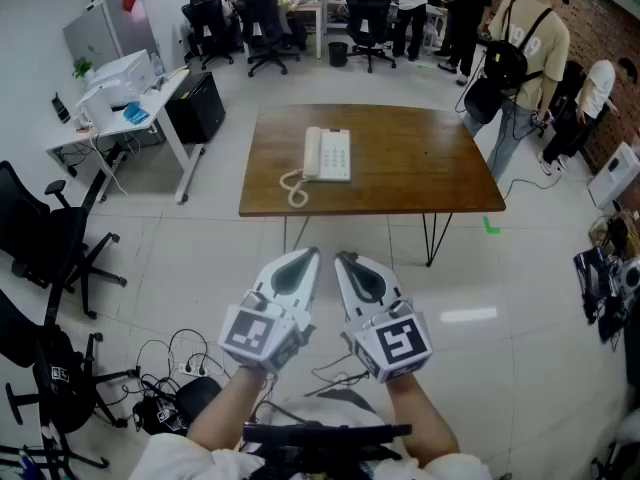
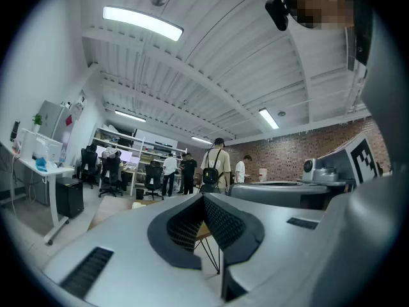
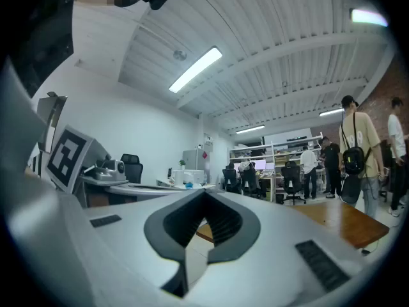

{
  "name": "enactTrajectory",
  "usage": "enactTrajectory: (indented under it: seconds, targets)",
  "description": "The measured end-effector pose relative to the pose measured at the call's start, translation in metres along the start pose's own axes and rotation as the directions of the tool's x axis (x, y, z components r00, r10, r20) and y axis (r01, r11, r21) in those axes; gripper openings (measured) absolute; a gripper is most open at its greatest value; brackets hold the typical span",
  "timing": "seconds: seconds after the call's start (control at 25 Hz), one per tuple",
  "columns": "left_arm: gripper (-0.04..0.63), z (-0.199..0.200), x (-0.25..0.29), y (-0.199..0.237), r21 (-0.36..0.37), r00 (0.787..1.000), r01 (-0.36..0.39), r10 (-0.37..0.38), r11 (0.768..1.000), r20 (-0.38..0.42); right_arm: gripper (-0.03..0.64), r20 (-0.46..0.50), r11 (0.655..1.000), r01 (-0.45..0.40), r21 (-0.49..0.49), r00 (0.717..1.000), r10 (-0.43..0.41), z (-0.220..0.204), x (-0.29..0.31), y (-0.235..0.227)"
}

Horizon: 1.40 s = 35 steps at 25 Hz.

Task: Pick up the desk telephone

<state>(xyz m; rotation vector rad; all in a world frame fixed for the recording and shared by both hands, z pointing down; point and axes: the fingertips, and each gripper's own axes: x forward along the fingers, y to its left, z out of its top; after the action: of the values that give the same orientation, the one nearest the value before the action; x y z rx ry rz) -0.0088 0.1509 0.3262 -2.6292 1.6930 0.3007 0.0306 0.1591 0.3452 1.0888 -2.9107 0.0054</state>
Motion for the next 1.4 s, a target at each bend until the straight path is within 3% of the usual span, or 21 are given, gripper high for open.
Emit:
enactTrajectory:
  seconds: [0.64, 1.4]
  targets:
    - [0.0, -0.011, 0.064, -0.009, 0.023, 0.998, -0.064, 0.064, 0.998, -0.002, 0.003, 0.027, 0.995, -0.078, 0.055, 0.997, 0.077, -0.002, 0.005, -0.058]
    - [0.0, -0.034, 0.106, 0.013, -0.001, 0.997, -0.079, 0.079, 0.997, 0.002, 0.003, -0.003, 0.997, -0.066, 0.047, 0.998, 0.066, -0.022, 0.032, -0.099]
